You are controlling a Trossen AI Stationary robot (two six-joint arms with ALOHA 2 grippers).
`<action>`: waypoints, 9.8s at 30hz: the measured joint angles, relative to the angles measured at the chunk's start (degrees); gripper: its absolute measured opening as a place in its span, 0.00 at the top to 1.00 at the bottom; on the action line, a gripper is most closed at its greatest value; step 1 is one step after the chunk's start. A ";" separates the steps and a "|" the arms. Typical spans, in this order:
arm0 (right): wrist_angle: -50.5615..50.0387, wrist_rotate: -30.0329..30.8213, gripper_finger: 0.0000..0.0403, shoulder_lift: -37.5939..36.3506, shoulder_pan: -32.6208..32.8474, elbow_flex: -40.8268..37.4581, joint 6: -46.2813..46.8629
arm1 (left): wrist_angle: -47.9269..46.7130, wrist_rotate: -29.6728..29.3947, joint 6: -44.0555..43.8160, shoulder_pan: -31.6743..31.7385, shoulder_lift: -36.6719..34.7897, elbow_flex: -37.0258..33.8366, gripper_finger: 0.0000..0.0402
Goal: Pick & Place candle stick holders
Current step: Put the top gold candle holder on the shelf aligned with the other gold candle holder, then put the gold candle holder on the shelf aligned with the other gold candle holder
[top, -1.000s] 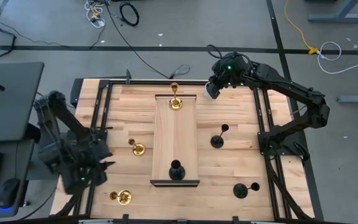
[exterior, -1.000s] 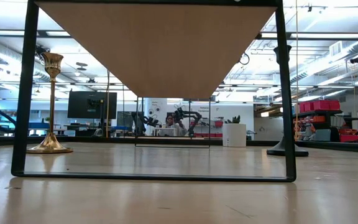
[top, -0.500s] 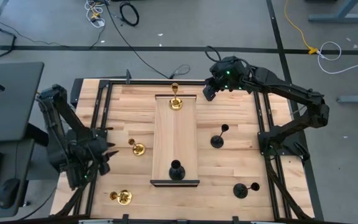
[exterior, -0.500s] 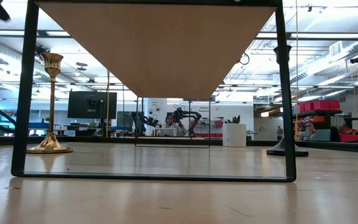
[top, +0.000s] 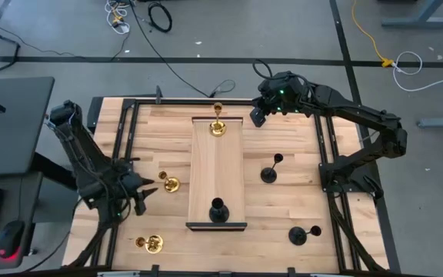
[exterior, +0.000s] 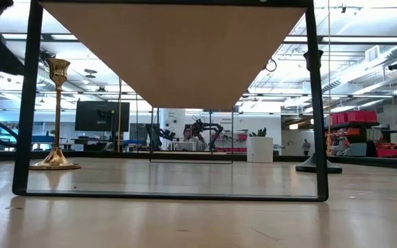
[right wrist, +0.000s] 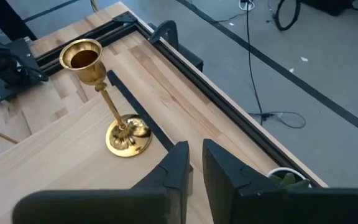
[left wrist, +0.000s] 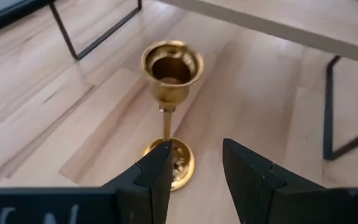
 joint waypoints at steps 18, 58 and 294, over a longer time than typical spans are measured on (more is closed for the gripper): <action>0.37 -0.13 0.88 0.02 0.35 0.00 -0.50 | 23.32 -10.22 5.98 7.00 0.02 -11.09 0.65; 0.85 0.03 0.88 0.02 2.73 0.00 -1.81 | 29.54 -9.24 10.76 11.39 0.07 -13.51 0.99; 1.48 -1.46 0.88 0.02 2.73 0.00 -7.08 | 21.65 65.84 74.74 77.20 -15.60 16.46 0.49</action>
